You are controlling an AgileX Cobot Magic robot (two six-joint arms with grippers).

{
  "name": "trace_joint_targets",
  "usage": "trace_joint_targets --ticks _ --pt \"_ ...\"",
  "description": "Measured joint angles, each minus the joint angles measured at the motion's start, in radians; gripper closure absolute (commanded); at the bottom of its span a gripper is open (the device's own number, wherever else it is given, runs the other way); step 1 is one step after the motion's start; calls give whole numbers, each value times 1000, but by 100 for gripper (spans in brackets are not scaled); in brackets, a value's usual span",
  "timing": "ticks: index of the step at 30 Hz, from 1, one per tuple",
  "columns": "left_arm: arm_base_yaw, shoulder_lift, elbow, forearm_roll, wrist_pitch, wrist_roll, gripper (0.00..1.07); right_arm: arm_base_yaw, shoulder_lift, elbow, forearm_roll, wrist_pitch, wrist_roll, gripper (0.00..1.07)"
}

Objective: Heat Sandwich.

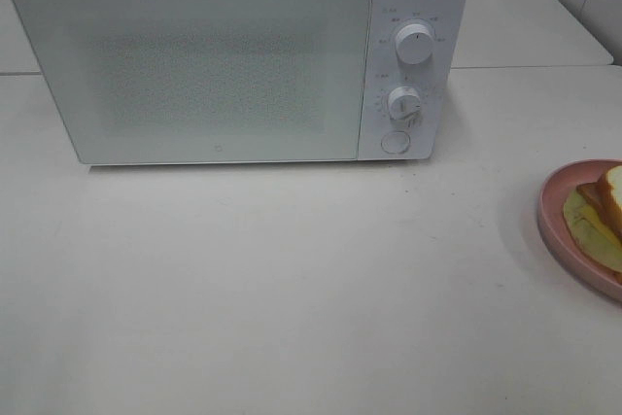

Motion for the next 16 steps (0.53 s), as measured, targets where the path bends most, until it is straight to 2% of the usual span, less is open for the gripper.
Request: trace_joint_targets --ticks 16 --pt "0 0 0 0 0 0 9 0 0 0 0 0 0 39"
